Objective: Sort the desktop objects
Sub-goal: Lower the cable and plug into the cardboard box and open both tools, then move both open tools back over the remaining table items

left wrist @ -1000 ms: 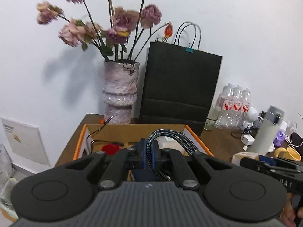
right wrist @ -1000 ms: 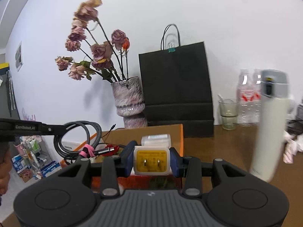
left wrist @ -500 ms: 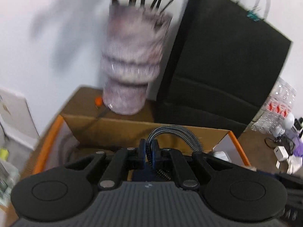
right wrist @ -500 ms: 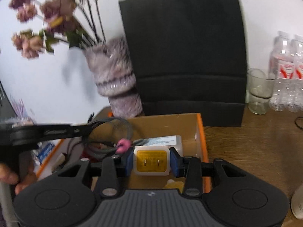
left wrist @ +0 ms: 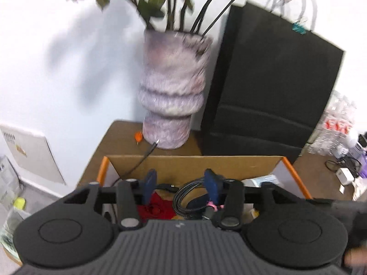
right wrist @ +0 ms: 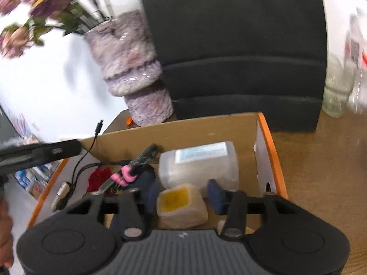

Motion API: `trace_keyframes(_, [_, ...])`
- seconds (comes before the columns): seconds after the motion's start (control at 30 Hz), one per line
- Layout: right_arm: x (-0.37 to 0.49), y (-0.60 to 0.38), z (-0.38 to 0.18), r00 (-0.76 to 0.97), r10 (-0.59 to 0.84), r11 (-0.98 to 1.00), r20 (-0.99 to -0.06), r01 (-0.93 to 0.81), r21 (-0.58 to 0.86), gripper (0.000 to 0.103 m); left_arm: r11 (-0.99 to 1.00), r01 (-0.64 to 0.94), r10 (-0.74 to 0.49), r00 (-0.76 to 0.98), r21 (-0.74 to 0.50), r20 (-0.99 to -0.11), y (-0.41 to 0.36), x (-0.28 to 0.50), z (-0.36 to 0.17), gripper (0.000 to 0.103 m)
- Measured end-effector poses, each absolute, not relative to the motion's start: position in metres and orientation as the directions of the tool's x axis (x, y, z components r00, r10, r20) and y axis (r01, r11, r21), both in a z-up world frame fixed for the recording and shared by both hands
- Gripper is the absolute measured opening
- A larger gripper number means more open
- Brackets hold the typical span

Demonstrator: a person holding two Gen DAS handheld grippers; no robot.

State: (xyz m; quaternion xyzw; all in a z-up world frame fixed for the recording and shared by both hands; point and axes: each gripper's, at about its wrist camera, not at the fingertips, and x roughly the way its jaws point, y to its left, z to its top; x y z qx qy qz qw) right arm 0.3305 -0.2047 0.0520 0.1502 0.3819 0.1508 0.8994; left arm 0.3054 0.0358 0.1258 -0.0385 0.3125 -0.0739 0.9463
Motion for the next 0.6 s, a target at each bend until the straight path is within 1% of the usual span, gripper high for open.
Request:
trace_keyframes(0.03, [0.329, -0.213, 0.055, 0.666, 0.412, 0.891, -0.622, -0.151, 0.428, 0.056, 0.986, 0.122, -0.163, 0.803, -0.111, -0.574, 0.035, 0.298, 0.13, 0.06])
trace_keyframes(0.1, [0.318, -0.225, 0.067, 0.697, 0.391, 0.888, -0.601, -0.116, 0.444, 0.061, 0.986, 0.132, -0.164, 0.819, -0.099, -0.55, 0.034, 0.28, 0.14, 0.061])
trace_keyframes(0.13, [0.311, -0.229, 0.074, 0.718, 0.37, 0.896, -0.59, -0.108, 0.432, 0.065, 0.985, 0.136, -0.169, 0.827, -0.102, -0.537, 0.033, 0.27, 0.145, 0.067])
trace_keyframes(0.17, [0.302, -0.232, 0.081, 0.736, 0.35, 0.904, -0.579, -0.104, 0.415, 0.066, 0.984, 0.141, -0.179, 0.833, -0.112, -0.523, 0.034, 0.26, 0.148, 0.075])
trace_keyframes(0.2, [0.293, -0.234, 0.087, 0.749, 0.338, 0.91, -0.57, -0.106, 0.4, 0.069, 0.981, 0.146, -0.19, 0.839, -0.125, -0.51, 0.033, 0.25, 0.15, 0.079])
trace_keyframes(0.23, [0.283, -0.236, 0.091, 0.756, 0.33, 0.916, -0.565, -0.112, 0.386, 0.072, 0.979, 0.151, -0.199, 0.845, -0.136, -0.497, 0.033, 0.236, 0.152, 0.085])
trace_keyframes(0.27, [0.274, -0.236, 0.095, 0.761, 0.321, 0.922, -0.564, -0.115, 0.371, 0.073, 0.979, 0.151, -0.2, 0.85, -0.137, -0.487, 0.031, 0.225, 0.15, 0.089])
trace_keyframes(0.33, [0.25, -0.235, 0.098, 0.773, 0.303, 0.934, -0.558, -0.123, 0.336, 0.075, 0.984, 0.125, -0.172, 0.868, -0.13, -0.466, 0.03, 0.199, 0.142, 0.092])
trace_keyframes(0.43, [0.208, -0.229, 0.095, 0.794, 0.28, 0.95, -0.539, -0.15, 0.272, 0.08, 0.987, 0.08, -0.137, 0.873, -0.139, -0.469, 0.031, 0.163, 0.122, 0.096])
trace_keyframes(0.47, [0.208, -0.229, 0.095, 0.794, 0.28, 0.95, -0.539, -0.15, 0.272, 0.083, 0.988, 0.067, -0.127, 0.87, -0.142, -0.476, 0.031, 0.152, 0.114, 0.097])
trace_keyframes(0.5, [0.18, -0.225, 0.09, 0.811, 0.272, 0.958, -0.517, -0.176, 0.228, 0.085, 0.988, 0.053, -0.118, 0.864, -0.145, -0.489, 0.031, 0.14, 0.105, 0.098])
trace_keyframes(0.53, [0.167, -0.223, 0.085, 0.822, 0.264, 0.962, -0.505, -0.184, 0.203, 0.09, 0.989, 0.044, -0.109, 0.857, -0.14, -0.504, 0.031, 0.131, 0.099, 0.098])
trace_keyframes(0.6, [0.139, -0.219, 0.075, 0.841, 0.24, 0.97, -0.486, -0.192, 0.147, 0.092, 0.995, 0.029, -0.078, 0.836, -0.097, -0.544, 0.025, 0.113, 0.087, 0.098])
